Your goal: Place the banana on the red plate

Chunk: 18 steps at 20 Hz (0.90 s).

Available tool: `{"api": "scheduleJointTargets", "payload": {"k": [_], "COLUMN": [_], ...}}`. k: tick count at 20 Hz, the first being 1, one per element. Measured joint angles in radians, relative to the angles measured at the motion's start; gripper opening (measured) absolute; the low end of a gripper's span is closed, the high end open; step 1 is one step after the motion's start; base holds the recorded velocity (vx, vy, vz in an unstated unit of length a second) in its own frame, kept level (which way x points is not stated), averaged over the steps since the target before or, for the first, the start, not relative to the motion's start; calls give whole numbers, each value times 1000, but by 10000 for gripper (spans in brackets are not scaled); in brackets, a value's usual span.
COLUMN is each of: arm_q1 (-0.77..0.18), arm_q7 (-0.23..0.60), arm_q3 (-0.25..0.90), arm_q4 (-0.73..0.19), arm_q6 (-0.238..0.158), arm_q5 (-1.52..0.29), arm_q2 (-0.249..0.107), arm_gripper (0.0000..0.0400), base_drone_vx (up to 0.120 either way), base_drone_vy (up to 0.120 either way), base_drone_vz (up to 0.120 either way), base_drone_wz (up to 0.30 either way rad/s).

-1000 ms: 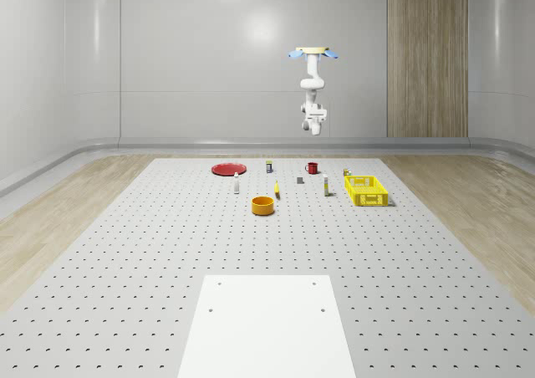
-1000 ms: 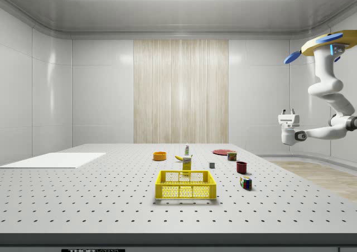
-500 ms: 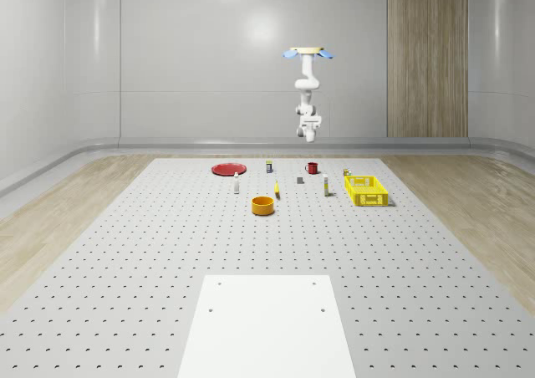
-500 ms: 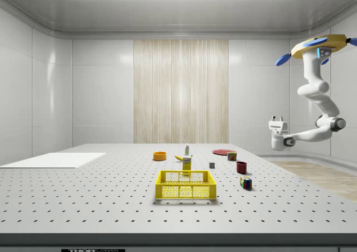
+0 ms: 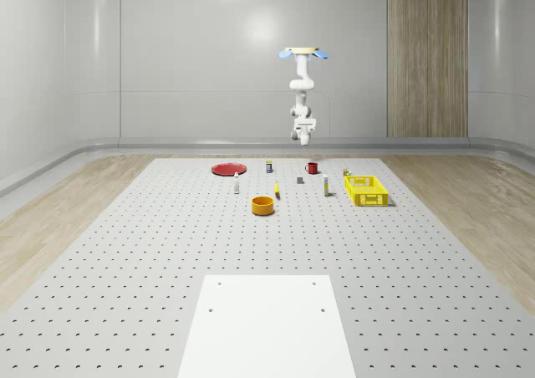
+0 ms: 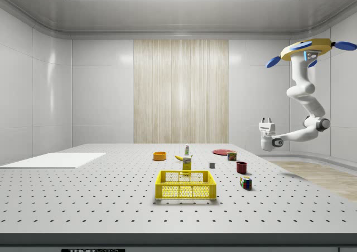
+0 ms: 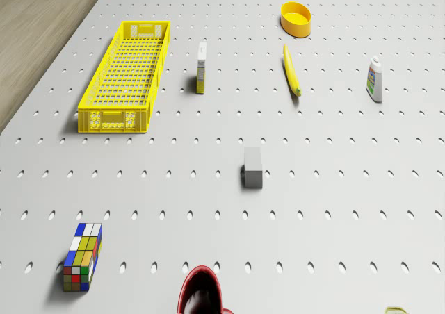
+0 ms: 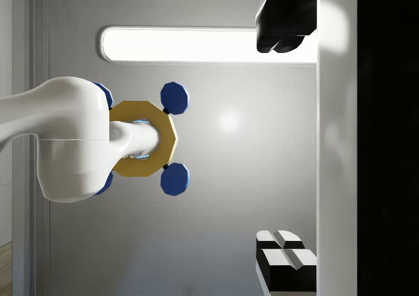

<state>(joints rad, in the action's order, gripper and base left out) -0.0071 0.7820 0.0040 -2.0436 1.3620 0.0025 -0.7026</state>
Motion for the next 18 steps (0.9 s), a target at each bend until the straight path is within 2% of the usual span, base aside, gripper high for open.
{"api": "scheduleJointTargets", "payload": {"k": [18], "arm_q1": [-2], "arm_q7": [0], "arm_q3": [3], "arm_q4": [-4], "arm_q6": [11], "arm_q5": [-2], "arm_q2": [-7], "arm_gripper": [400], "base_drone_vx": [120], "base_drone_vy": [-120], "base_drone_vz": [0], "base_drone_wz": [0]}}
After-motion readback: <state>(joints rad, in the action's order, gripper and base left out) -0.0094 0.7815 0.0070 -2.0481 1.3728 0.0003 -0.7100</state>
